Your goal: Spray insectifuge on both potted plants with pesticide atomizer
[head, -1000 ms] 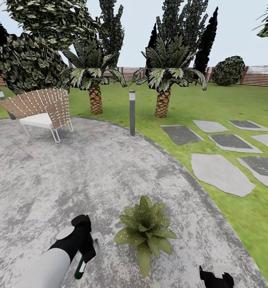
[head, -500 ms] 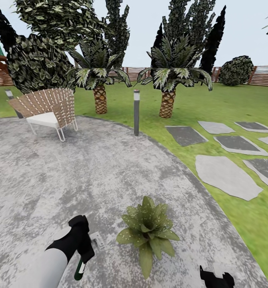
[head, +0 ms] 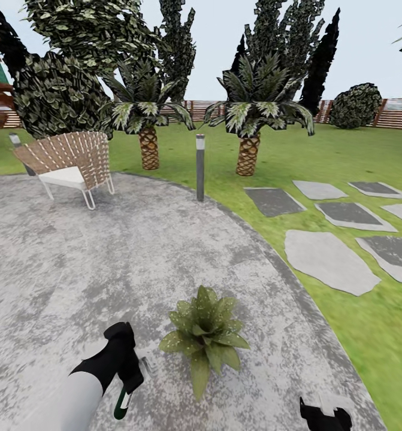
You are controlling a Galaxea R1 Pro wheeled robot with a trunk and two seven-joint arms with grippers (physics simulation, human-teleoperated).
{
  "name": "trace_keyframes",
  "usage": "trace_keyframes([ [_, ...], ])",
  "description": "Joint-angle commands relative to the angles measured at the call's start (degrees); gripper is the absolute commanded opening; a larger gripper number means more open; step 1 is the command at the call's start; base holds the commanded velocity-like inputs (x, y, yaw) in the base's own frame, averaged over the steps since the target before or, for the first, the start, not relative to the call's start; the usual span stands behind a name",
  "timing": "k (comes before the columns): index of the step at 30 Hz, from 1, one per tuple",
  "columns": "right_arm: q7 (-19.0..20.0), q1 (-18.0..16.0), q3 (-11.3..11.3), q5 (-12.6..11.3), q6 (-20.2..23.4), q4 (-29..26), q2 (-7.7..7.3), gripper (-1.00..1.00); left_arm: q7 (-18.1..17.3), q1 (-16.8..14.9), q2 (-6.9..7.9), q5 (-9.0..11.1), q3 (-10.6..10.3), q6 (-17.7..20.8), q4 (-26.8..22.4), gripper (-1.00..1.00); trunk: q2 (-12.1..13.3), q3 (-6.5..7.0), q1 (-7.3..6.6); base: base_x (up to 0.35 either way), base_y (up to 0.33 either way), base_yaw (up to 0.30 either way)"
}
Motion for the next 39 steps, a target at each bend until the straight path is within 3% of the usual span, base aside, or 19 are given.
trace_keyframes([
  [1, -0.27, -0.05, -0.3, 0.61, -0.18, 0.1, 0.0, 1.0, -0.35, -0.02, -0.06, -0.33, 0.21, 0.5, -0.08, -1.0, -0.02, -0.05, -0.04, -0.29, -0.13, 0.0],
  [7, -0.27, -0.04, -0.3, 0.61, -0.18, 0.11, 0.0, 1.0, -0.67, -0.38, -0.14, -0.33, -0.06, 0.88, -0.74, -1.0, -0.02, -0.05, -0.04, -0.298, -0.121, 0.0],
  [11, -0.27, -0.05, -0.3, 0.61, -0.18, 0.1, 0.0, 1.0, -0.9, -0.88, -0.96, -0.33, -0.28, 1.22, -0.86, -1.0, -0.02, -0.05, -0.04, -0.18, -0.121, 0.0],
  [19, -0.27, -0.05, -0.3, 0.61, -0.15, 0.1, 0.0, 1.0, -1.33, -2.46, -1.8, -0.89, -0.46, 2.51, -0.66, -1.0, -0.02, -0.05, -0.04, 0.211, -0.14, 0.0],
  [21, -0.27, -0.05, -0.3, 0.61, -0.16, 0.1, 0.0, 1.0, -3.72, -3.43, -1.66, -1.5, -0.56, 2.47, -0.56, -1.0, -0.02, -0.05, -0.04, 0.257, -0.085, 0.0],
  [23, -0.27, -0.05, -0.3, 0.61, -0.18, 0.1, 0.0, 1.0, -9.08, -4.55, -1.47, -4.89, -0.65, 2.45, -0.45, -1.0, -0.02, -0.05, -0.04, 0.082, -0.021, 0.0],
  [26, -0.27, -0.05, -0.3, 0.63, -0.18, 0.1, -0.06, 1.0, -11.0, -4.87, -1.6, -8.88, -0.6, 2.45, -0.84, -1.0, -0.02, -0.05, -0.04, 0.019, -0.005, 0.0],
  [30, -0.27, -0.05, -0.3, 0.69, -0.17, 0.1, -0.09, 1.0, -11.87, -6.5, -1.47, -9.98, -0.59, 2.44, -0.94, -1.0, -0.02, -0.05, -0.04, 0.003, -0.001, 0.0],
  [34, -0.23, -0.05, -0.3, 0.69, -0.14, 0.1, -0.09, 1.0, -17.18, -9.71, -1.69, -11.58, -0.63, 2.44, -1.03, -1.0, -0.02, -0.05, -0.04, 0.0, 0.0, 0.0],
  [37, -0.19, -0.05, -0.3, 0.62, -0.18, 0.01, 0.13, 1.0, -18.3, -11.63, -2.24, -13.69, -0.55, 2.53, -1.11, -1.0, -0.02, -0.05, -0.04, 0.0, 0.0, 0.0],
  [39, -0.19, -0.05, -0.3, 0.61, -0.18, -0.06, 0.12, 1.0, -18.44, -12.88, -2.62, -13.84, -0.54, 2.6, -1.05, -1.0, -0.02, -0.05, -0.04, 0.0, 0.0, 0.0],
])
